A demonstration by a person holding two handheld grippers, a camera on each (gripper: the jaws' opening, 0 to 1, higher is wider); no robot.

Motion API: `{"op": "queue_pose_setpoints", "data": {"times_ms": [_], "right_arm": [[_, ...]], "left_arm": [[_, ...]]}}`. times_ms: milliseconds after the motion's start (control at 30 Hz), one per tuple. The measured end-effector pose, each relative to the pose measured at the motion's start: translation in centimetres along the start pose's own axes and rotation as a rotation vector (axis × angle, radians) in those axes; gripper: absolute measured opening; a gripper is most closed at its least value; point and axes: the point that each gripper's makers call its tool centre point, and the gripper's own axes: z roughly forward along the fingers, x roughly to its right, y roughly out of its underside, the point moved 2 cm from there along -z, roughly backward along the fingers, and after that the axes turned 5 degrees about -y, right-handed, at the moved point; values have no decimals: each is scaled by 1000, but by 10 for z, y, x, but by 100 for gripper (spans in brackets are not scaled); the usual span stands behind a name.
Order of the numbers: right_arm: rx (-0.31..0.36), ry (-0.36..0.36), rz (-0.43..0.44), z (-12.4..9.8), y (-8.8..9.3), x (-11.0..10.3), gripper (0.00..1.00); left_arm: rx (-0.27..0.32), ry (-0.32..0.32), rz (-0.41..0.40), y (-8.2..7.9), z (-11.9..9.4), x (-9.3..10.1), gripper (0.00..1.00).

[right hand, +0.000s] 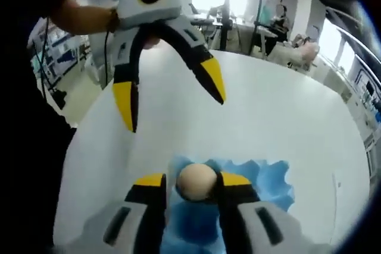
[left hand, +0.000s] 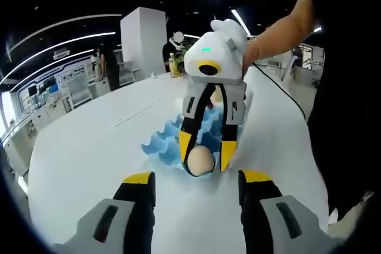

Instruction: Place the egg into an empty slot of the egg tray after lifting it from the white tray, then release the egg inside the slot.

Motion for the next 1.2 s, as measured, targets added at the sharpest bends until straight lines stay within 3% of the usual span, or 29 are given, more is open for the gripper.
{"op": "queue_pose_setpoints", "data": {"times_ms": [100,567,1200], "right_arm": [[26,-1,12,0,0,-3,41],[26,44,0,-12,6,-3,43],[153,145,89,-47,15,-1,43]], "left_arm": [[-4,-3,3,0,0,-1,56],[-11,-4,14,-3,-1,0,55],[-13,1,29,-6,2,1,55]]}}
